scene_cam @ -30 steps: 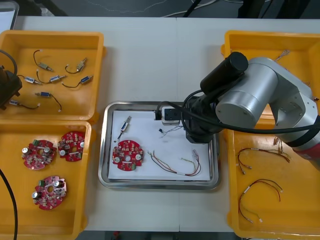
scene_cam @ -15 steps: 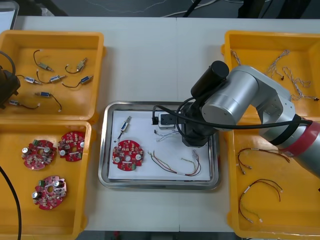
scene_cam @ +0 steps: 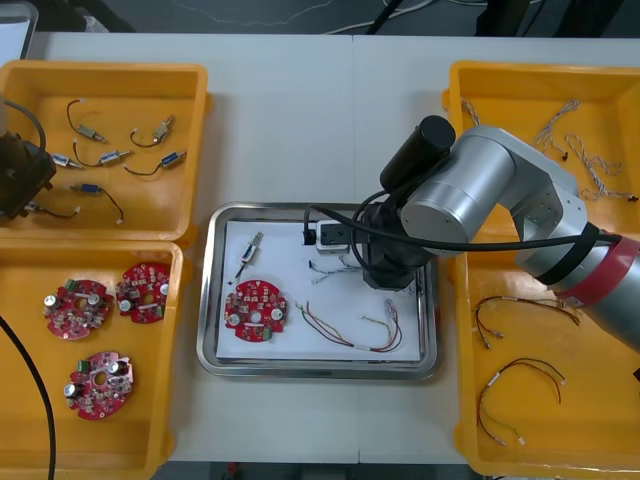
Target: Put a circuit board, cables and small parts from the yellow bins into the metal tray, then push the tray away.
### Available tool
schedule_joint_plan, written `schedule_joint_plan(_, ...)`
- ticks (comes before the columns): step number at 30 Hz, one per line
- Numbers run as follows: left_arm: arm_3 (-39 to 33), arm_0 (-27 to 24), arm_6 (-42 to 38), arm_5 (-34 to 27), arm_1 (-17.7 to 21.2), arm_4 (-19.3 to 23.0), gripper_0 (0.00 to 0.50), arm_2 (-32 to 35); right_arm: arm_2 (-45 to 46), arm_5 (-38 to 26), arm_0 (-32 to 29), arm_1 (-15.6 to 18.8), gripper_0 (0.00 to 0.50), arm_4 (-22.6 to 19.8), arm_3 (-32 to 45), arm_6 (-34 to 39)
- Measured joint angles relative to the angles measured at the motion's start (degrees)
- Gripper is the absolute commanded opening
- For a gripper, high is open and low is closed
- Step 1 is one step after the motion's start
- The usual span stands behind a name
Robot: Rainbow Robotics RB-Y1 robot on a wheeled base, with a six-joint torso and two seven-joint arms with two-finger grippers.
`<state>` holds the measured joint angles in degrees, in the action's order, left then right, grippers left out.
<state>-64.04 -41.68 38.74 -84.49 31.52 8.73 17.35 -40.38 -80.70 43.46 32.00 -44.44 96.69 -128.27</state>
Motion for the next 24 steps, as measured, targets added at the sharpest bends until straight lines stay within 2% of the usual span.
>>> schedule_joint_plan(7,1.66,-0.01,0.0,1.66,-0.06,0.0,0.5,0.0,5.98,-7.88,0.11,-0.25,0.491,-1.49,3.1,0.01)
schedule_joint_plan(13,2.72,-0.02,0.0,2.51,-0.08,-0.02,0.5,0.0,14.78,-15.05,0.11,-2.15,0.5,-2.48,4.39,0.51)
schedule_joint_plan(14,2.77,-0.02,0.0,2.51,-0.08,-0.02,0.475,0.0,16.11,-16.16,0.11,-2.49,0.5,-2.46,4.68,1.15)
schedule_joint_plan(16,2.8,-0.02,0.0,2.51,-0.08,-0.02,0.315,0.0,18.42,-17.81,0.11,-2.96,0.5,-2.2,5.73,3.94)
schedule_joint_plan(17,2.81,-0.02,0.0,2.51,-0.08,-0.03,0.25,0.0,19.26,-18.52,0.11,-3.07,0.5,-1.8,6.34,5.71)
schedule_joint_plan(18,2.82,-0.02,0.0,2.51,-0.08,-0.03,0.216,0.0,20.03,-19.45,0.11,-3.12,0.5,-1.22,7.08,7.55)
schedule_joint_plan(19,2.83,-0.02,0.0,2.51,-0.08,-0.05,0.153,0.0,20.77,-20.65,0.11,-3.12,0.5,-0.67,7.74,9.35)
schedule_joint_plan(20,2.84,-0.02,0.0,2.51,-0.08,-0.08,0.119,0.0,21.5,-21.71,0.11,-3.12,0.5,-0.25,8.3,10.78)
schedule_joint_plan(22,2.86,-0.02,0.0,2.51,-0.09,-0.08,0.018,0.0,23.11,-23.58,0.11,-3.12,0.5,-0.02,9.02,12.06)
schedule_joint_plan(24,2.86,-0.02,0.0,2.51,-0.09,-0.09,0.0,0.0,25.1,-25.51,0.11,-3.12,0.5,-0.02,9.26,12.36)
